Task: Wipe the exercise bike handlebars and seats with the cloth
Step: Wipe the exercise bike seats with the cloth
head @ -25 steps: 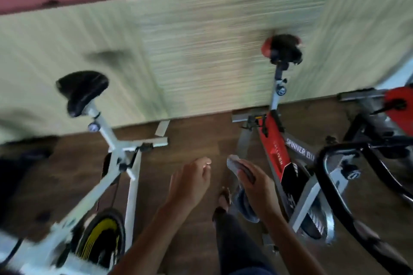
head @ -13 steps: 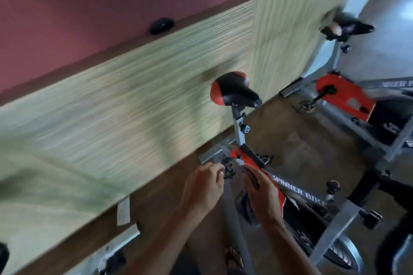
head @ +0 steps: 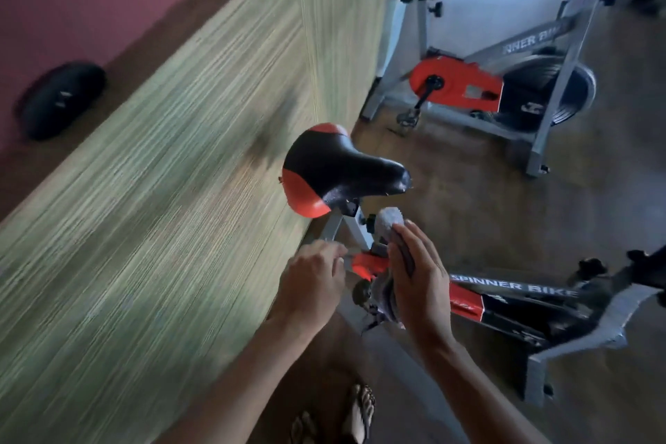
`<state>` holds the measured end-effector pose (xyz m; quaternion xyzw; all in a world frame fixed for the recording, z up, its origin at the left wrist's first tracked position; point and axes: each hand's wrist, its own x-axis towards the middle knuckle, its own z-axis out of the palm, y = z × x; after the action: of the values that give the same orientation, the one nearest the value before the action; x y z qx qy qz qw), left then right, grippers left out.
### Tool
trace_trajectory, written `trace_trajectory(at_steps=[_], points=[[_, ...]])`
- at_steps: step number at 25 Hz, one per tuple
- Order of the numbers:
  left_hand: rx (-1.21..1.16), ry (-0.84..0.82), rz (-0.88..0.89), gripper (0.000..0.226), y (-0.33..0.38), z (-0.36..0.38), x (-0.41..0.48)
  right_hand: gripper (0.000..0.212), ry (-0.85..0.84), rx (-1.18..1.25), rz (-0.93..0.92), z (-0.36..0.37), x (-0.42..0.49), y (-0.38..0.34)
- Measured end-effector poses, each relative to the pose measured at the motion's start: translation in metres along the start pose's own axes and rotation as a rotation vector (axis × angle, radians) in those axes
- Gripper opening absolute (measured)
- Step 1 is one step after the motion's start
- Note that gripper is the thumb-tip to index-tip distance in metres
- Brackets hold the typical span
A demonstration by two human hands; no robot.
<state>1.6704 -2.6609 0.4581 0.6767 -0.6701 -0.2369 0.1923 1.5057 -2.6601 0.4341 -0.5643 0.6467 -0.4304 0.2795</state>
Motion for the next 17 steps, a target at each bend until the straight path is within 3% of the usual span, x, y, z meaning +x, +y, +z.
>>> trace_trajectory(at_steps=[7,10,12,14,17], points=[[0.111,0.321,0.248,0.041,-0.062,0.042,0.118,0.044,0.182,-0.41,-0.46,0.077,0.099,0.052],[0.073,0.334,0.319,0.049,-0.09,0.056,0.138,0.064,0.27,-0.561,-0.415,0.1,0.109,0.072],[0.052,0.377,0.402,0.049,-0.1,0.063,0.142,0.06,0.322,-0.481,-0.356,0.13,0.108,0.068],[0.004,0.42,0.457,0.047,-0.107,0.067,0.146,0.051,0.289,-0.448,-0.41,0.158,0.101,0.067],[-0.076,0.431,0.481,0.045,-0.113,0.068,0.15,0.065,0.353,-0.512,-0.422,0.16,0.105,0.074]])
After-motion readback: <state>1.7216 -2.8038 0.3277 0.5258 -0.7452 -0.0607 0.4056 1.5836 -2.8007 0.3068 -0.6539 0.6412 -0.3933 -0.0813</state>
